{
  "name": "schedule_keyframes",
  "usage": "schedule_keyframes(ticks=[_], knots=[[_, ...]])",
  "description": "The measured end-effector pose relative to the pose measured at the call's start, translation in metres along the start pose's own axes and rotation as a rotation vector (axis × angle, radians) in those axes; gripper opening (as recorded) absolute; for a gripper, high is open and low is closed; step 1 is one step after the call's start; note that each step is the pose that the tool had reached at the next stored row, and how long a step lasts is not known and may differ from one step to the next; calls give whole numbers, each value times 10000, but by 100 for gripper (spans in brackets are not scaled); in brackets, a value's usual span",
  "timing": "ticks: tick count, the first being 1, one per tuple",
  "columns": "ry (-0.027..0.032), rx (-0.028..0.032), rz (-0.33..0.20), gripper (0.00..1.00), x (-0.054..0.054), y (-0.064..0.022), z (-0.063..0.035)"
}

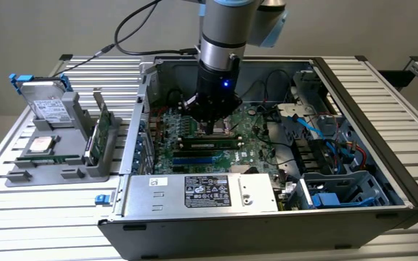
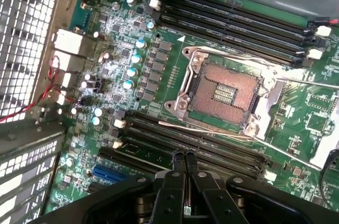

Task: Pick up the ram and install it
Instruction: 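Press down the ram until it locks into place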

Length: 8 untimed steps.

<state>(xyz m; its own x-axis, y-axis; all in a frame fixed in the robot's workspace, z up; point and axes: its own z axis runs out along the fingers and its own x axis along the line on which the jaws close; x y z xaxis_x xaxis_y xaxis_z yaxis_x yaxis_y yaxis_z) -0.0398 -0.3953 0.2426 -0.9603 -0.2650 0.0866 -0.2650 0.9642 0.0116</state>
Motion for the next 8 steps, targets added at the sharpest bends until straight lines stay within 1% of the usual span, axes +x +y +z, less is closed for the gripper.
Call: schedule_keyframes(ticks=[3,8], knots=[[-5,-39,451,10,0,0,0],[-11,-79,908,10,0,0,1]])
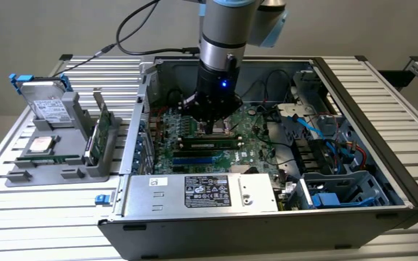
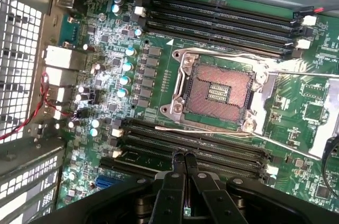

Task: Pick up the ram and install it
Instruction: 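Press down the ram until it locks into place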

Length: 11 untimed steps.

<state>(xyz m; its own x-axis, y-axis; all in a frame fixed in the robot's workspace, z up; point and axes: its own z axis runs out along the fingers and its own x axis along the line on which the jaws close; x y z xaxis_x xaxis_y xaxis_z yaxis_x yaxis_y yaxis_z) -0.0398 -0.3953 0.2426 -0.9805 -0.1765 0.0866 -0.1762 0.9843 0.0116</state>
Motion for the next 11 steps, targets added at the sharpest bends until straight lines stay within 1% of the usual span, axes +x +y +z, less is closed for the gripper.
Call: schedule_keyframes(ticks=[11], knots=[[-16,-98,1136,10,0,0,0]])
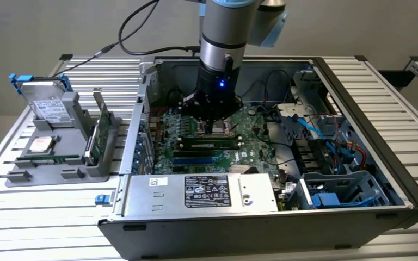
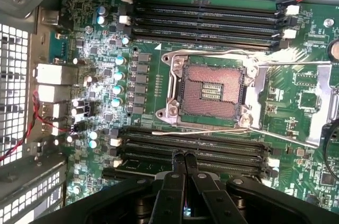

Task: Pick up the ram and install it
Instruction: 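Press down the ram until it locks into place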

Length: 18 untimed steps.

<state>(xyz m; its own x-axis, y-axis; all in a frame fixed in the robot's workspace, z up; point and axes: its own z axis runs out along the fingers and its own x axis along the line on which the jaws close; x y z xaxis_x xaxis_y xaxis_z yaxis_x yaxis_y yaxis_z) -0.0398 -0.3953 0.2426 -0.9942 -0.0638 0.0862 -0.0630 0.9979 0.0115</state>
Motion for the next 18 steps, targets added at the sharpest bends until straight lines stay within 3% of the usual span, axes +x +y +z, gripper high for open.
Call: schedule_keyframes(ticks=[7,18], knots=[[-104,-10,173,10,-3,-25,-3],[-143,-11,216,10,-3,-117,-27]])
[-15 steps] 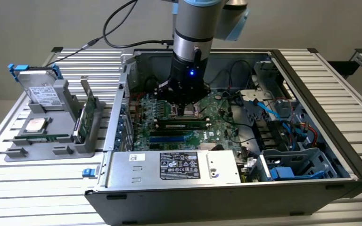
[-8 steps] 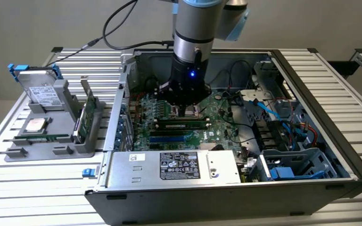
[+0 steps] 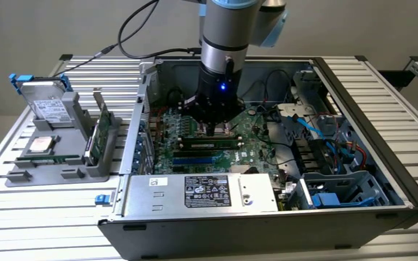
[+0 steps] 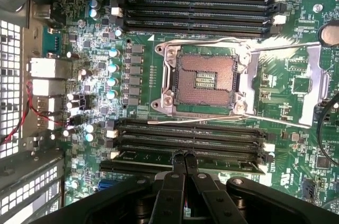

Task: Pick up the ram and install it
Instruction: 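Press down the ram until it locks into place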

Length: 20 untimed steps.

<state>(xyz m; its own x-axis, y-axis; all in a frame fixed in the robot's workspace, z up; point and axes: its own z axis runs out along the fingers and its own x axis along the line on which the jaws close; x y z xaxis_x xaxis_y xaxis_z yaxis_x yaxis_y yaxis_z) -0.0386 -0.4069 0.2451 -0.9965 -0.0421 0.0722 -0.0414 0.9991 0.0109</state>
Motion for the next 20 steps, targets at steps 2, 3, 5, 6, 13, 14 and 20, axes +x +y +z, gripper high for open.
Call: schedule_keyframes(ticks=[2,3,5,6,13,14,20], knots=[[-5,0,23,10,0,-9,-7],[-10,-1,44,10,0,-11,-9],[-23,-8,107,10,-1,-12,-14],[-31,-11,147,10,-1,-12,-17],[-86,-43,461,10,-1,-13,-30],[-90,-70,505,10,-1,-13,-32],[-89,-114,515,10,-1,-15,-32]])
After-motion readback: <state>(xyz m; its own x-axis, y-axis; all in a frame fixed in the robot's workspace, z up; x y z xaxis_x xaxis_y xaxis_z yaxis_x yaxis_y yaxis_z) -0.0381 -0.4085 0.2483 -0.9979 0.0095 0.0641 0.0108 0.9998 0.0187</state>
